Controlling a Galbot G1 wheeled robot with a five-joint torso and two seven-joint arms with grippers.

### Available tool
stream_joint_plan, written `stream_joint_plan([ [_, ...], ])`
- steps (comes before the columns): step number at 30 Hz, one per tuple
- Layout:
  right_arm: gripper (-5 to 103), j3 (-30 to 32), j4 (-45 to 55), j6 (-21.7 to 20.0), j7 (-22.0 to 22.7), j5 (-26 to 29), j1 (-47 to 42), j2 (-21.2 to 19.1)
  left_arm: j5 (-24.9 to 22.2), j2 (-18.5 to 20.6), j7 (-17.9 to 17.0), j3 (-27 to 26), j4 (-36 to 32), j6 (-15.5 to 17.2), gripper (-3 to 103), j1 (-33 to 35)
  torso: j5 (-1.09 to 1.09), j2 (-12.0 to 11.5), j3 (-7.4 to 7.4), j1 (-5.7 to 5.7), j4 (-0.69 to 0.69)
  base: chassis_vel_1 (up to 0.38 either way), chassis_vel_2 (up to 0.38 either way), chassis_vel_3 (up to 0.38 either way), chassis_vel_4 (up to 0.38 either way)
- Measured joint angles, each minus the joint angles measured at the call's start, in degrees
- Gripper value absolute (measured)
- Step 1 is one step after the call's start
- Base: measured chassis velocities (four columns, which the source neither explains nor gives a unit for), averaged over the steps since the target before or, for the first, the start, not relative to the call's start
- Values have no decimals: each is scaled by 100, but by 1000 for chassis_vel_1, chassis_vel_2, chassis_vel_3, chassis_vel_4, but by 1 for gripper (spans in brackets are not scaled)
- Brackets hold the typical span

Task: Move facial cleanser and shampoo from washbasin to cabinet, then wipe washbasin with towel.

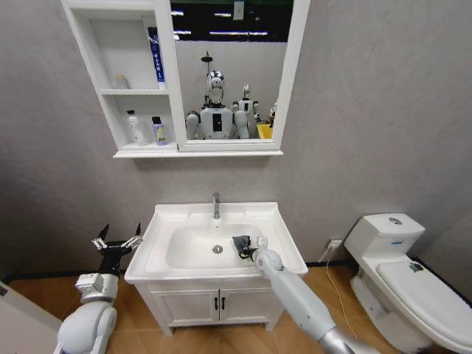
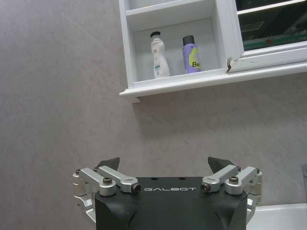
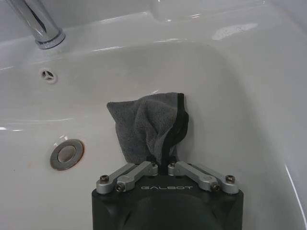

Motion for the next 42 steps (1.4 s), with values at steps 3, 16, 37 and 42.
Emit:
stream_joint_plan([
  [3,3,75,73,2,-2,-35,-91,-90,19,-24,0,0,-12,-4,100,24,0,0,0,0,1,0,0,0,0],
  [16,3,207,254,222,-37,-504,-5,-399,107,-87,1,104,-69,-24,100,40,-1,0,0,0,-2,0,0,0,0],
  [37,3,543,-12,622,-837,-1163,788,-934,198,-120,-73,244,-57,-17,100,-10,-2,0,0,0,0,0,0,0,0],
  [42,3,533,-457,895,-1484,-1318,956,-1051,198,-151,-79,229,-57,-33,100,5,-1,0,1,1,-2,0,0,0,0],
])
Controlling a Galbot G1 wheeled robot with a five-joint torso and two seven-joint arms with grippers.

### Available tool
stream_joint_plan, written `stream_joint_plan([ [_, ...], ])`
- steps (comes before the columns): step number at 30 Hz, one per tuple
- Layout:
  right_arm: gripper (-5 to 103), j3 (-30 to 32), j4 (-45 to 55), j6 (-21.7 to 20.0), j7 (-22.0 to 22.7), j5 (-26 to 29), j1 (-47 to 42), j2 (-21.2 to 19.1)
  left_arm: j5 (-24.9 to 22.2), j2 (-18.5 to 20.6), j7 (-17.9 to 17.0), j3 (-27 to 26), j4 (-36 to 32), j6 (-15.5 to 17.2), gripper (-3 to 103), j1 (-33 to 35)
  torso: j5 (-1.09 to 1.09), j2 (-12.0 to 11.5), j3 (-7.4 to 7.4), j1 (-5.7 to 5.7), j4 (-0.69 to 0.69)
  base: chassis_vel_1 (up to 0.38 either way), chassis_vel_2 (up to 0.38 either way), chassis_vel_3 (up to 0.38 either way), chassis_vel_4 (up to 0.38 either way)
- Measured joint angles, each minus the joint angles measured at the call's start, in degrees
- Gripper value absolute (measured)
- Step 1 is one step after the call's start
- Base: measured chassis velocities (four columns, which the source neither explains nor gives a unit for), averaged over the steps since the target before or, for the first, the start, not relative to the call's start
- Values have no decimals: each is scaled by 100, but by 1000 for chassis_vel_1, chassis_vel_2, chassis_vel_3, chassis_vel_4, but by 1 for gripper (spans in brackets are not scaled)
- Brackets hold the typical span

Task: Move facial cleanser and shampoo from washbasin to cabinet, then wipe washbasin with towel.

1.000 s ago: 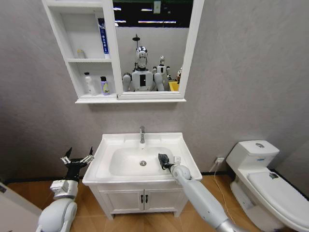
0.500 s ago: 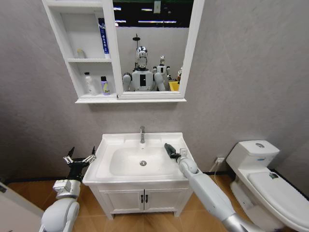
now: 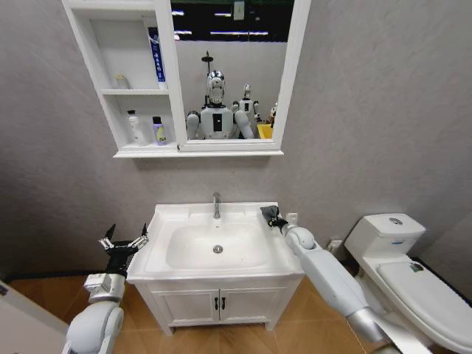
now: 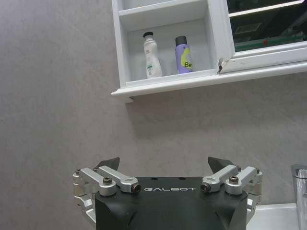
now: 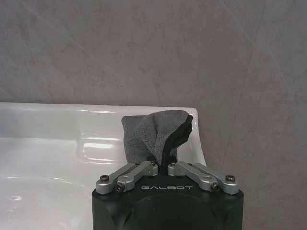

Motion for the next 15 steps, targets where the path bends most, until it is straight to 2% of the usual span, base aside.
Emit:
stream_joint_plan([
  [2,3,-1,-214,145,-358,-158,14,-2,11,-39,0,6,0,-26,100,6,1,0,0,0,1,0,0,0,0],
  [6,3,1,-392,312,-586,-300,-1,16,12,-50,1,5,-8,-35,100,11,0,0,0,0,0,0,0,0,0],
  [11,4,10,-456,372,-523,-474,-68,99,6,-49,4,-13,-28,-36,100,21,1,0,0,0,1,0,0,0,0],
  [14,20,12,-447,395,-448,-508,-98,154,4,-46,6,-13,-64,-36,100,34,0,0,0,0,1,0,0,0,0],
  [15,20,12,-447,395,-448,-508,-98,154,4,-46,6,-13,-64,-36,100,34,0,0,0,0,1,0,0,0,0],
])
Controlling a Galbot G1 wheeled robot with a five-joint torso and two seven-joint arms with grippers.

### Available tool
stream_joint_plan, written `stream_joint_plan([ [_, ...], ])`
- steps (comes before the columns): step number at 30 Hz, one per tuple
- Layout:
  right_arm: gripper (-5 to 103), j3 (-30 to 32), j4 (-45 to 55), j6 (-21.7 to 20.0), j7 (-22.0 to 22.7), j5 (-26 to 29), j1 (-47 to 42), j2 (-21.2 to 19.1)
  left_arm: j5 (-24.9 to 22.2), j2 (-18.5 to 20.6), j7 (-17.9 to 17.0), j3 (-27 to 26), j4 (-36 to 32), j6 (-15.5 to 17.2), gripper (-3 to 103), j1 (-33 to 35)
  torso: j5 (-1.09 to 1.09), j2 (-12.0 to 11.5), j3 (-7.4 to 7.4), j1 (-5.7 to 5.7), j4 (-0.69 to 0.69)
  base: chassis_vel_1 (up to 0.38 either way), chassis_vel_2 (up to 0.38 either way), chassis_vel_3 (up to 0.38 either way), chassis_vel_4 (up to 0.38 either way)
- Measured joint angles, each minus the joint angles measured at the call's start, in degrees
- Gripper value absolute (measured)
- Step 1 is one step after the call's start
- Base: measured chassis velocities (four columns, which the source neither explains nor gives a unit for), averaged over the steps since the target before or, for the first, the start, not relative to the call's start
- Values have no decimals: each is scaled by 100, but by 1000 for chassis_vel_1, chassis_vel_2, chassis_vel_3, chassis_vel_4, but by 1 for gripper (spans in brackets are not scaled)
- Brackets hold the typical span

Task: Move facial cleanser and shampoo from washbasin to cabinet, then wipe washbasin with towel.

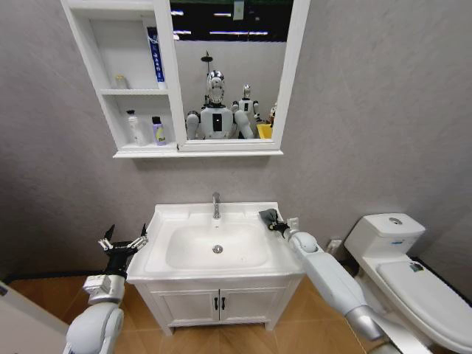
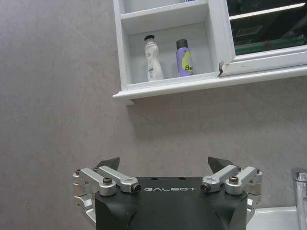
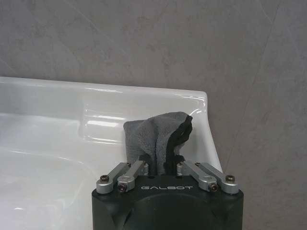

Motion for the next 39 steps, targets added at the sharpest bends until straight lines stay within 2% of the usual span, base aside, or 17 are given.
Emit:
stream_joint_plan([
  [2,31,20,11,1,28,-4,-2,14,-5,-2,14,-2,-25,0,100,17,0,0,0,0,0,0,0,0,0],
  [3,31,20,11,1,28,-4,-2,14,-5,-2,14,-2,-25,0,100,17,0,0,0,0,0,0,0,0,0],
  [6,47,32,72,8,60,-22,-20,-36,-5,-18,48,-9,-60,-1,100,49,0,0,0,0,0,0,0,0,0],
  [7,47,32,72,8,60,-22,-20,-36,-5,-18,48,-9,-60,-1,100,49,0,0,0,0,0,0,0,0,0],
  [9,58,35,126,9,108,-22,-37,-90,-5,-23,61,-10,-72,-2,100,54,-1,0,-1,0,0,0,0,0,0],
  [10,58,35,126,9,108,-22,-37,-90,-5,-23,61,-10,-72,-2,100,54,-1,0,-1,0,0,0,0,0,0],
  [13,74,46,168,40,168,-18,-72,-142,-12,-18,66,-19,-103,-2,100,56,0,0,0,0,0,0,0,0,0],
  [15,74,48,190,49,178,-15,-82,-160,-12,-16,69,-20,-106,-2,100,59,0,0,0,0,0,0,0,0,0],
  [18,90,50,264,65,200,-17,-109,-214,-11,-28,79,-15,-120,-2,100,67,0,0,-1,0,0,0,0,0,0],
  [20,90,50,264,65,200,-17,-109,-214,-11,-28,79,-15,-120,-2,100,67,0,0,-1,0,0,0,0,0,0],
  [22,100,54,388,95,278,-63,-137,-329,-5,-48,89,-6,-141,-12,100,86,-1,0,-1,0,0,0,0,0,0],
  [34,100,119,289,563,337,-273,-92,-273,73,-136,169,35,-143,-83,100,132,0,0,0,0,0,0,0,0,0],
  [39,100,212,587,587,476,-426,-188,-318,70,-145,165,35,-144,-83,100,122,0,0,0,0,1,0,0,0,0],
])
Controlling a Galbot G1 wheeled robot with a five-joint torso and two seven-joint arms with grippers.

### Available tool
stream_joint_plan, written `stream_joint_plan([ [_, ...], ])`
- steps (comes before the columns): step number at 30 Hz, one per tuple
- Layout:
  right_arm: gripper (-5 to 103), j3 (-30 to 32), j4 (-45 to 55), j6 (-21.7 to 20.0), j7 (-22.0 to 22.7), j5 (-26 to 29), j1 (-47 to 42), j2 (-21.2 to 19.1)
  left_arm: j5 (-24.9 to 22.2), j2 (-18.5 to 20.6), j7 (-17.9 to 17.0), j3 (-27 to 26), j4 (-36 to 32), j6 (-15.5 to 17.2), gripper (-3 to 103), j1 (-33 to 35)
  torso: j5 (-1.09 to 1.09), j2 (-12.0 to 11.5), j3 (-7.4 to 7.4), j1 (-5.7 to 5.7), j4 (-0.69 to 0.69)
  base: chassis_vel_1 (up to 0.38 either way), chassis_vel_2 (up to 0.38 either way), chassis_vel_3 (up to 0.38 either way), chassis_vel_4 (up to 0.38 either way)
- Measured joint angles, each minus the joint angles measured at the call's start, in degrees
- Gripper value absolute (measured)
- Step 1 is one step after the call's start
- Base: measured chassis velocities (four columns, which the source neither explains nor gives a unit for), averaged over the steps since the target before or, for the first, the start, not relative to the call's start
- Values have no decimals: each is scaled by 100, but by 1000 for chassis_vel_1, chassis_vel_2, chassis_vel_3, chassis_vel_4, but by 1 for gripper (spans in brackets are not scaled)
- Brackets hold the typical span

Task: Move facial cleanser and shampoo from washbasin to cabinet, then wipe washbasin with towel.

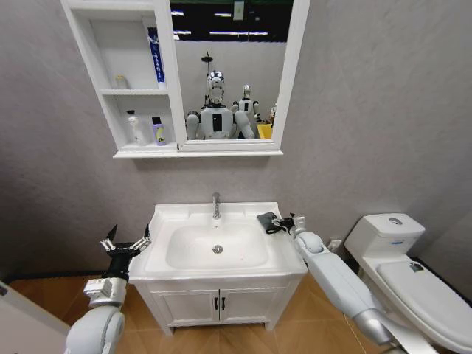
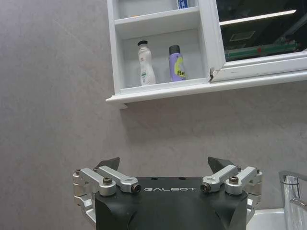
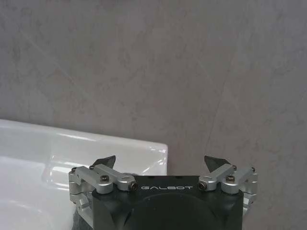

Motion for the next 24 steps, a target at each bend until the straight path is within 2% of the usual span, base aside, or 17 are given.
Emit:
stream_joint_plan([
  [2,100,260,725,-133,393,-70,-426,-144,-33,-19,-16,-26,-16,0,100,3,-1,0,0,0,2,0,0,0,0],
  [3,100,260,725,-133,393,-70,-426,-144,-33,-19,-16,-26,-16,0,100,3,-1,0,0,0,2,0,0,0,0],
  [6,100,880,2047,-427,813,-140,-1423,-317,-139,-86,-28,-58,-80,54,100,52,1,0,0,-1,-3,0,0,0,0],
  [7,100,880,2047,-427,813,-140,-1423,-317,-139,-86,-28,-58,-80,54,100,52,1,0,0,-1,-3,0,0,0,0],
  [9,100,1329,2876,-531,999,-299,-2098,-330,-201,-134,-30,-68,-117,104,100,94,-2,1,-1,-1,-1,0,0,0,0],
  [11,100,1458,3114,-580,1104,-367,-2352,-321,-207,-151,-33,-76,-127,111,100,112,-2,1,-1,-1,-1,0,0,0,0],
  [13,100,1777,3956,-773,1449,-453,-3245,-162,-286,-197,-31,-77,-186,199,100,180,0,1,-1,-1,-1,0,0,0,0],
  [14,100,1777,3956,-773,1449,-453,-3245,-162,-286,-197,-31,-77,-186,199,100,180,0,1,-1,-1,-1,0,0,0,0],
  [15,100,1936,4337,-789,1492,-616,-3714,15,-331,-213,-34,-67,-211,232,100,213,-2,1,-1,-1,-1,0,0,0,0],
  [16,100,2044,4601,-783,1467,-813,-4041,195,-333,-220,-33,-63,-225,242,100,240,0,1,-1,-1,-1,0,0,0,0],
  [17,100,2044,4601,-783,1467,-813,-4041,195,-333,-220,-33,-63,-225,242,100,240,0,1,-1,-1,-1,0,0,0,0],
  [19,100,2191,5151,-651,1325,-1374,-4825,767,-295,-256,2,-53,-235,246,100,284,-1,1,-1,-2,-1,0,0,0,0],
  [21,100,2237,5454,-563,1158,-1764,-5362,1109,-266,-274,18,-38,-259,259,100,309,-1,2,-1,-2,-3,0,0,0,0],
  [24,100,2236,5659,-514,1119,-1977,-5658,1270,-235,-296,24,-18,-294,268,100,327,-2,2,-1,-2,-2,0,0,0,0],
])
